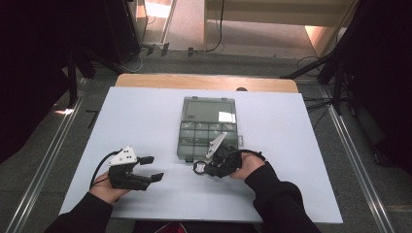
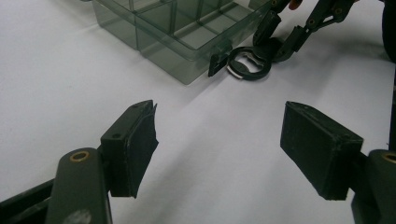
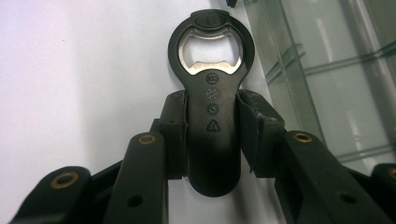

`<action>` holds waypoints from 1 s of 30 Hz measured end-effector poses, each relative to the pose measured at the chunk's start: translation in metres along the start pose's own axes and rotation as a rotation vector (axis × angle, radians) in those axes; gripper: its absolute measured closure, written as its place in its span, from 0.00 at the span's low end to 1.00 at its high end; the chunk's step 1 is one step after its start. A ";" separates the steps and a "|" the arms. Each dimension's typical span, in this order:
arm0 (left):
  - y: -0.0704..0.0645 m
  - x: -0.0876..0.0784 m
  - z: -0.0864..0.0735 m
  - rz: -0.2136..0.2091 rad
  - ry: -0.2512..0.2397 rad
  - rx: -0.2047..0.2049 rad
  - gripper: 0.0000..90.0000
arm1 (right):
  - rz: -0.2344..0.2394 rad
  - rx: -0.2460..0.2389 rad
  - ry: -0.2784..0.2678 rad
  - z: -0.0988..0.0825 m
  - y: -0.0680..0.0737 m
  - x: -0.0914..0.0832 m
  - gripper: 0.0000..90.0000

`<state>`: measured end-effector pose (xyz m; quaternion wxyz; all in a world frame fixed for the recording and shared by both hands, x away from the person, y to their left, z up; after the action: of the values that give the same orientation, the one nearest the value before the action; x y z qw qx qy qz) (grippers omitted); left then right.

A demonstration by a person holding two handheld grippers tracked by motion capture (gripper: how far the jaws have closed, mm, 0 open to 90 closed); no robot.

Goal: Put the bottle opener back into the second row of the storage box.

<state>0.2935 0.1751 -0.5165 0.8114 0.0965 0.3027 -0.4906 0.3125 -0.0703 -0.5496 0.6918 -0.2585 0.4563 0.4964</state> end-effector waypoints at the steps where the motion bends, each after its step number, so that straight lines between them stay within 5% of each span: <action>1: 0.000 0.000 0.000 0.000 -0.002 -0.001 0.30 | 0.002 -0.001 -0.004 0.000 0.000 0.000 0.74; 30: 0.000 0.000 0.000 0.001 0.002 -0.002 0.30 | 0.059 0.025 -0.100 0.013 0.009 -0.040 0.74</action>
<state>0.2937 0.1751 -0.5172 0.8115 0.0964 0.3038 -0.4898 0.3058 -0.0742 -0.5074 0.7019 -0.2110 0.4349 0.5232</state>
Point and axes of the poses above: each handheld gripper's, and its own axes: x roughly forward along the jaws, z roughly out of its top, y roughly to its left, the point moved 7 cm from there along x, roughly forward along the jaws, and after that the axes turned 2 degrees about x, right-handed, at the moved point
